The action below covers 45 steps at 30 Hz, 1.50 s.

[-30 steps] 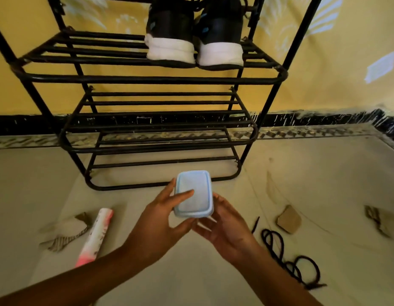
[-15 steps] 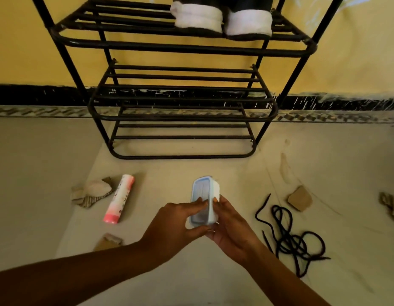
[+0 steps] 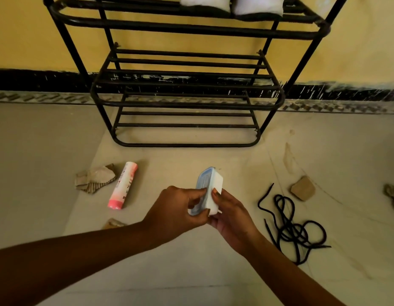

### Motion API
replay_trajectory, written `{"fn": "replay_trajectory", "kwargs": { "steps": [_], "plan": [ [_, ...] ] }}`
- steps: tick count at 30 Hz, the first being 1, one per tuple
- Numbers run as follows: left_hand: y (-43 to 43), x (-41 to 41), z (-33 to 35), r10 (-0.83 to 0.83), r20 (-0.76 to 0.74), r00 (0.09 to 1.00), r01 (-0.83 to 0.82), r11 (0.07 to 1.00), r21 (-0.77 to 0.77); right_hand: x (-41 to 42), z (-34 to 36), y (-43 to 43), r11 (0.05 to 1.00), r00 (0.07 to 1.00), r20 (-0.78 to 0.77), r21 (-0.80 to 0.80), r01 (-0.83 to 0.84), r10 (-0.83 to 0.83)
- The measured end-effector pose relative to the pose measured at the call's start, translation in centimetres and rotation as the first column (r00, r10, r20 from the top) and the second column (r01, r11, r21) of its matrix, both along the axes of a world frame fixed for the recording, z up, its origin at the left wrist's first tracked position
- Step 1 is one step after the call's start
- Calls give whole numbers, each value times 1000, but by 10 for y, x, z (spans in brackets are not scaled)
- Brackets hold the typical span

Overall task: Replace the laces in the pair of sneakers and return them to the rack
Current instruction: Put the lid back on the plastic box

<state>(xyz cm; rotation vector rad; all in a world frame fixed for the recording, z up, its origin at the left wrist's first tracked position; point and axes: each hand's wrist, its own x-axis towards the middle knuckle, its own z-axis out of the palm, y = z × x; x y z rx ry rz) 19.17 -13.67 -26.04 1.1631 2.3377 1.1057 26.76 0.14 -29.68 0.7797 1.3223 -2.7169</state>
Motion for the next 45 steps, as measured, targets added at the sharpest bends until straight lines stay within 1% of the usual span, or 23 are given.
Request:
{"fn": "replay_trajectory", "kwargs": {
  "steps": [4, 6, 7, 9, 10, 11, 12, 14, 16, 18, 23, 28, 30, 32, 34, 36, 40, 45],
  "plan": [
    [-4, -1, -3, -5, 124, 992, -3, 998, 64, 2, -4, 6, 1000, 1000, -8, -10, -23, 23],
    [-3, 3, -4, 65, 216, 974, -80, 995, 58, 2, -7, 9, 1000, 1000, -11, -3, -27, 27],
    [-1, 3, -5, 141, 296, 945, -165, 985, 57, 2, -7, 10, 999, 1000, -9, 35, -29, 29],
    [5, -5, -2, 323, 451, 832, -381, 923, 43, 2, -9, 10, 986, 999, 6, 161, -41, 40],
    [7, -11, 2, 384, 502, 775, -455, 890, 21, 3, -9, 9, 974, 999, 18, 222, -53, 50],
    [10, -17, 7, 409, 543, 733, -482, 876, -9, 4, -9, 7, 956, 997, 32, 285, -70, 64],
    [13, -23, 13, 407, 567, 717, -469, 882, -41, 6, -9, 5, 930, 996, 46, 356, -94, 82],
    [16, -29, 20, 372, 562, 738, -396, 914, -85, 7, -9, 1, 866, 992, 62, 485, -122, 106],
    [18, -30, 21, 368, 546, 752, -371, 922, -111, 8, -9, -2, 828, 993, 56, 548, -120, 107],
    [17, -30, 18, 385, 545, 745, -381, 916, -126, 8, -9, -2, 809, 992, 61, 574, -124, 109],
    [15, -25, 19, 403, 577, 711, -387, 909, -158, 12, -9, 4, 858, 987, 65, 488, -161, 148],
    [11, -25, 19, 391, 641, 661, -390, 908, -152, 12, -12, 6, 888, 978, 92, 412, -207, 185],
    [13, -25, 18, 398, 622, 674, -400, 905, -146, 12, -12, 7, 908, 978, 84, 364, -210, 193],
    [13, -23, 16, 414, 571, 709, -392, 904, -169, 11, -12, 5, 927, 977, 80, 309, -214, 198],
    [13, -18, 12, 397, 545, 738, -341, 917, -205, 10, -11, 4, 938, 978, 69, 277, -208, 196],
    [13, -13, 9, 354, 555, 753, -298, 935, -192, 9, -10, 5, 941, 980, 63, 272, -200, 190],
    [11, -10, 8, 313, 576, 755, -276, 949, -153, 11, -11, 9, 942, 976, 75, 258, -217, 204],
    [6, -15, 3, 264, 657, 706, -224, 964, -146, 17, -17, 15, 960, 967, 85, 131, -249, 239]
  ]
}}
